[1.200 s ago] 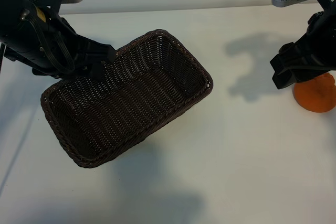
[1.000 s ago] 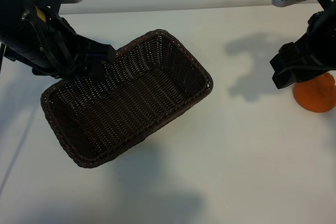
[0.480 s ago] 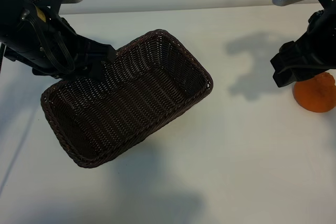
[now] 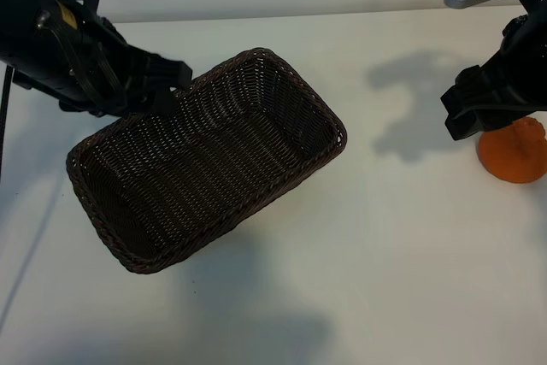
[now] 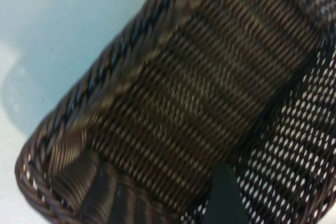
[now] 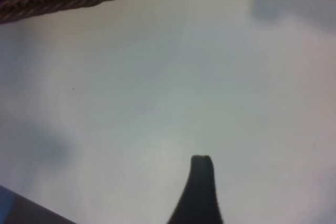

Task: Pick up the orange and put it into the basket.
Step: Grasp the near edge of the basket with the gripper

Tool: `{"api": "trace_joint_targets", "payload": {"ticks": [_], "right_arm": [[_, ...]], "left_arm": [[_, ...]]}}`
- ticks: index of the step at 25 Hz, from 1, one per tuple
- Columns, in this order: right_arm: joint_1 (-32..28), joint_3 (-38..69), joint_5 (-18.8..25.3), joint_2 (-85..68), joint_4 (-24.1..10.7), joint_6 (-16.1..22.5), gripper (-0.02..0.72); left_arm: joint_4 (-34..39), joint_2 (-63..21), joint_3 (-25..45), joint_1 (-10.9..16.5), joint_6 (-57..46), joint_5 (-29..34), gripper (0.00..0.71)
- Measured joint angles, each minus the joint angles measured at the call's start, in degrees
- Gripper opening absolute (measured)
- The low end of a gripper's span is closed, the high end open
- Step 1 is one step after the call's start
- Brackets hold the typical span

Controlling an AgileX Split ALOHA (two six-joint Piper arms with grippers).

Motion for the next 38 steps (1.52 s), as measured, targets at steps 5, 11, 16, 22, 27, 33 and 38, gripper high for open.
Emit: {"api": "trace_joint_targets", "payload": {"ticks": [5,11,16,22,27,33,38], "right_arm": [[0.00,0.00,-0.32,0.00,-0.01,0.00,0.596],[0.00,0.00,-0.42,0.05,-0.06,0.00,0.595],[0.00,0.00,-0.60,0.05,-0.06,0.00,0.595],[0.00,0.00,-1.07,0.05,0.11,0.00,0.595],[0.00,0.00,-1.08,0.05,0.13,0.00,0.595],[0.00,0.00,-1.71,0.05,0.17,0.00,0.595],[0.00,0.00,-1.88,0.05,0.17,0.00,0.595]], "left_arm": [[0.78,-0.08,1.11,0.00,-5.22,-0.21,0.513],[6.77,-4.45,12.00,0.00,-15.77,-2.14,0.513],[10.19,-10.52,18.71,0.00,-23.22,-3.15,0.513],[19.31,-15.62,23.40,0.00,-35.11,-3.03,0.513],[22.53,-17.13,26.95,0.00,-40.28,-3.25,0.513],[22.73,-14.44,27.45,0.00,-44.21,-8.28,0.513],[22.84,-10.82,27.45,0.00,-46.87,-12.04,0.513]]}}
